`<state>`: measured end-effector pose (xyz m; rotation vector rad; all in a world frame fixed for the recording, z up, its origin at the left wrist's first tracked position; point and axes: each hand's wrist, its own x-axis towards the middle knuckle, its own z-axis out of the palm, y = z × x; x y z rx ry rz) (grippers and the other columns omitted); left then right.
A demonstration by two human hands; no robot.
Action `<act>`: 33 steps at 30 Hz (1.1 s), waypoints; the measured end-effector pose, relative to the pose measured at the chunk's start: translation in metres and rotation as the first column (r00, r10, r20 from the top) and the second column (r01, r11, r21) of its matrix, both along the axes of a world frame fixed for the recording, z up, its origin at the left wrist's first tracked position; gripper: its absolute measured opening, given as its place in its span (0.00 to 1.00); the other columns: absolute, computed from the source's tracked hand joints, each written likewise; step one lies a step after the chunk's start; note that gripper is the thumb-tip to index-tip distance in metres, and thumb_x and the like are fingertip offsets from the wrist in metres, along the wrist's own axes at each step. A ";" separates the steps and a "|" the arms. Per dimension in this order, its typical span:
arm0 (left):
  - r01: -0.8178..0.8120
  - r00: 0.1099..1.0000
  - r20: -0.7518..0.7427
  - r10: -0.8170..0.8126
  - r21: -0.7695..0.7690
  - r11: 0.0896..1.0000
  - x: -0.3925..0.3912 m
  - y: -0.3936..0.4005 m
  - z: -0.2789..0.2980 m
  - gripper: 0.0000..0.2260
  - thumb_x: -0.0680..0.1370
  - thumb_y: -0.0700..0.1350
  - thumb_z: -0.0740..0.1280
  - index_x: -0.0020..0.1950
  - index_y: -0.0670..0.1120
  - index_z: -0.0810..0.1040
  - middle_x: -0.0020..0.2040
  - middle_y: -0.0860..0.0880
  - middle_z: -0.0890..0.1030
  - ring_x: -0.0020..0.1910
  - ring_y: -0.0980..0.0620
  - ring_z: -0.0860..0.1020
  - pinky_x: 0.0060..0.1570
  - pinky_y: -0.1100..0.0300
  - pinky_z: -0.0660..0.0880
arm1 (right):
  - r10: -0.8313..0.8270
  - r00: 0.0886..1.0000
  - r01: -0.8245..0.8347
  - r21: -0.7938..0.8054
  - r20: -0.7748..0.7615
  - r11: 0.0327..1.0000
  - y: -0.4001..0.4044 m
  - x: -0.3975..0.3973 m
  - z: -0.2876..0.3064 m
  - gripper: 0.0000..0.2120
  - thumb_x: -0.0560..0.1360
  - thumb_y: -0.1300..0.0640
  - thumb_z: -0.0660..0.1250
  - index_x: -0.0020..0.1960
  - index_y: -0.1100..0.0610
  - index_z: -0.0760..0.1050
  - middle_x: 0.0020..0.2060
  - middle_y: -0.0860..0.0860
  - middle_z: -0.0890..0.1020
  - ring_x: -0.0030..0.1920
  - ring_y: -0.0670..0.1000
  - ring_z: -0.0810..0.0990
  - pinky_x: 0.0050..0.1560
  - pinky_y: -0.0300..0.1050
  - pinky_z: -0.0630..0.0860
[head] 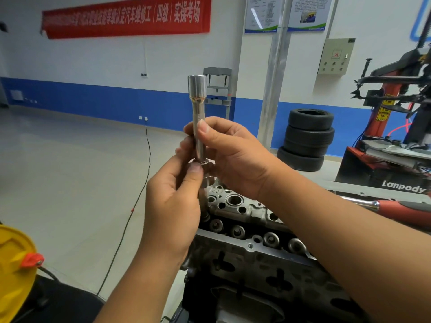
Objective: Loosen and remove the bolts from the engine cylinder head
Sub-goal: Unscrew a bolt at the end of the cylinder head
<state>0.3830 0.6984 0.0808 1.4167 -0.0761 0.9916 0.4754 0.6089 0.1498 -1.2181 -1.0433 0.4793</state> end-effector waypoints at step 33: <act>-0.140 0.990 0.031 0.140 -0.014 0.990 0.001 0.000 -0.004 0.08 0.79 0.57 0.73 0.57 0.64 0.86 0.50 0.56 0.88 0.49 0.48 0.87 0.52 0.43 0.85 | 0.000 0.999 0.002 -0.045 0.045 0.999 0.003 0.001 -0.001 0.06 0.78 0.52 0.70 0.48 0.54 0.76 0.46 0.54 0.86 0.46 0.51 0.84 0.54 0.61 0.79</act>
